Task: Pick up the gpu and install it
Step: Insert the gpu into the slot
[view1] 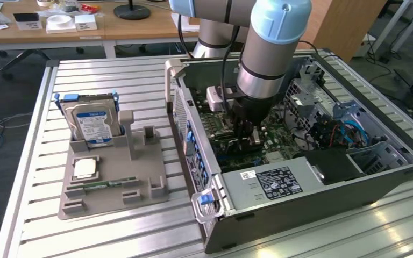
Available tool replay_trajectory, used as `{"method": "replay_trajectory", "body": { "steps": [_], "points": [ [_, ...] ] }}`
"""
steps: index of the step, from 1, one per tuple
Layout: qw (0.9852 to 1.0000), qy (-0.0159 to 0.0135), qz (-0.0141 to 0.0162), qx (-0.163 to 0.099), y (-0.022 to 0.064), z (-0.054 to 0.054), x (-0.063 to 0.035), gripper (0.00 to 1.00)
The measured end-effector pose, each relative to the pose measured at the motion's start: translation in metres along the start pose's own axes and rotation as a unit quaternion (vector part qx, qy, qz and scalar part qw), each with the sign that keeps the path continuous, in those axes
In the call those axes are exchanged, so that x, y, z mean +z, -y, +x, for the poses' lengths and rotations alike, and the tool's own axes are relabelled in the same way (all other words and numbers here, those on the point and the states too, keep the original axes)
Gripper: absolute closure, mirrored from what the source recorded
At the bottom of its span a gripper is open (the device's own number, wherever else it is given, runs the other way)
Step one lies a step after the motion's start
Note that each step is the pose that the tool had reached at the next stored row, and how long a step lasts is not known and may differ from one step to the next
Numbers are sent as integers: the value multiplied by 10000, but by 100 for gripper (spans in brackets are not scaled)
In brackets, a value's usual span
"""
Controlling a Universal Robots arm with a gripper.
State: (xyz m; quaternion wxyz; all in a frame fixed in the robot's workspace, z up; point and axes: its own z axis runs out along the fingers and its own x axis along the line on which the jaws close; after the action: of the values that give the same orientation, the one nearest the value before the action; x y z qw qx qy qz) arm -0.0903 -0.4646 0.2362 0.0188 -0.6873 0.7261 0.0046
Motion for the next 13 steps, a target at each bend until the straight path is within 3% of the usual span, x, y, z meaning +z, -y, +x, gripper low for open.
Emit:
{"method": "replay_trajectory", "body": {
  "steps": [1, 2, 9, 13],
  "points": [
    [10000, 0, 0, 0, 0, 0, 0, 67],
    [10000, 0, 0, 0, 0, 0, 0, 60],
    [10000, -2, -1, -1, 1, 0, -7, 60],
    [10000, 0, 0, -1, 2, -2, -64, 60]
  ]
}}
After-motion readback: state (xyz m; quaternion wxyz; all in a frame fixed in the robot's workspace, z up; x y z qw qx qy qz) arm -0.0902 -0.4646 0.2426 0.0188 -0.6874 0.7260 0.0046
